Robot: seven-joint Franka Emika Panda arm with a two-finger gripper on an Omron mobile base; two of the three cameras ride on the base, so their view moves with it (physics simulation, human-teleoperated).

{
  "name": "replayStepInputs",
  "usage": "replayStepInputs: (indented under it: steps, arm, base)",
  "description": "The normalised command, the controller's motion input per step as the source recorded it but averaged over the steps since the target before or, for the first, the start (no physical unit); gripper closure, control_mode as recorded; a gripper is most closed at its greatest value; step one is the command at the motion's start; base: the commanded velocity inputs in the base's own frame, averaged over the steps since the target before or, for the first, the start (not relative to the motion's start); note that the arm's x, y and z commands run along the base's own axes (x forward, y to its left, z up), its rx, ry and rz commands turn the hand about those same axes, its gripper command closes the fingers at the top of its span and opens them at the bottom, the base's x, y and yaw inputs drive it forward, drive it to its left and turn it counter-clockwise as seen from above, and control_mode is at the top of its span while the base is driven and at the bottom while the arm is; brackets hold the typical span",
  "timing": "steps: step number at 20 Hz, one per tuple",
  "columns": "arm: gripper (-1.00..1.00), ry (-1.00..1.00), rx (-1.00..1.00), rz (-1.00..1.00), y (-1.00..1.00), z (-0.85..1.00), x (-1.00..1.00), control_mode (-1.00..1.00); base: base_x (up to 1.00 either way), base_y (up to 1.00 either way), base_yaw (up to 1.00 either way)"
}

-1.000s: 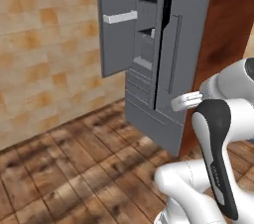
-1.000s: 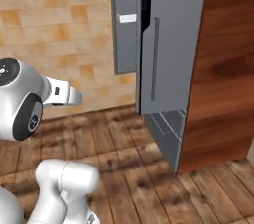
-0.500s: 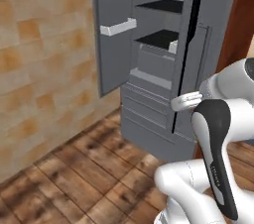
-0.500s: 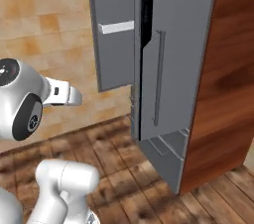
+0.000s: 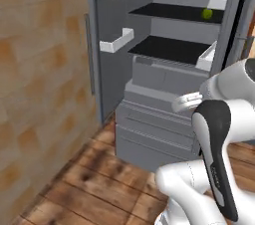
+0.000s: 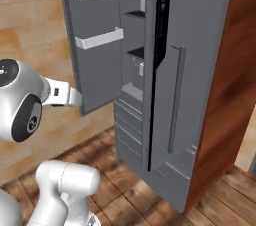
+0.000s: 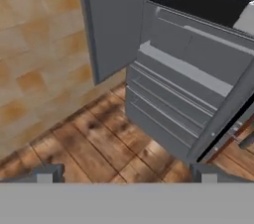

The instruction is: Grab the garlic and lime from the fridge, place them in the blender, close the lid, and turn on the blender to create a marinade.

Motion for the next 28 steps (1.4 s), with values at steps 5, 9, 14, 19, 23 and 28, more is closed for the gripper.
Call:
replayStepInputs:
  steps: [5, 9, 14, 19, 23, 28]
  arm:
    - [-1.0, 0.0, 0.0, 0.0, 0.0, 0.0, 0.0, 1.0]
    - [-1.0, 0.0, 0.0, 0.0, 0.0, 0.0, 0.0, 1.0]
    - [-1.0, 0.0, 0.0, 0.0, 0.0, 0.0, 0.0, 1.0]
    - [-1.0, 0.0, 0.0, 0.0, 0.0, 0.0, 0.0, 1.0]
    - [-1.0, 0.0, 0.0, 0.0, 0.0, 0.0, 0.0, 1.0]
    - [-1.0, 0.0, 0.0, 0.0, 0.0, 0.0, 0.0, 1.0]
  base:
    - [0.8, 0.37, -0.5]
    - [0.69, 0.31, -0.57]
    - [0.62, 0.23, -0.56]
    - [0.59, 0.43, -0.49]
    - [0.51, 0.39, -0.43]
    - [0.52, 0.45, -0.4]
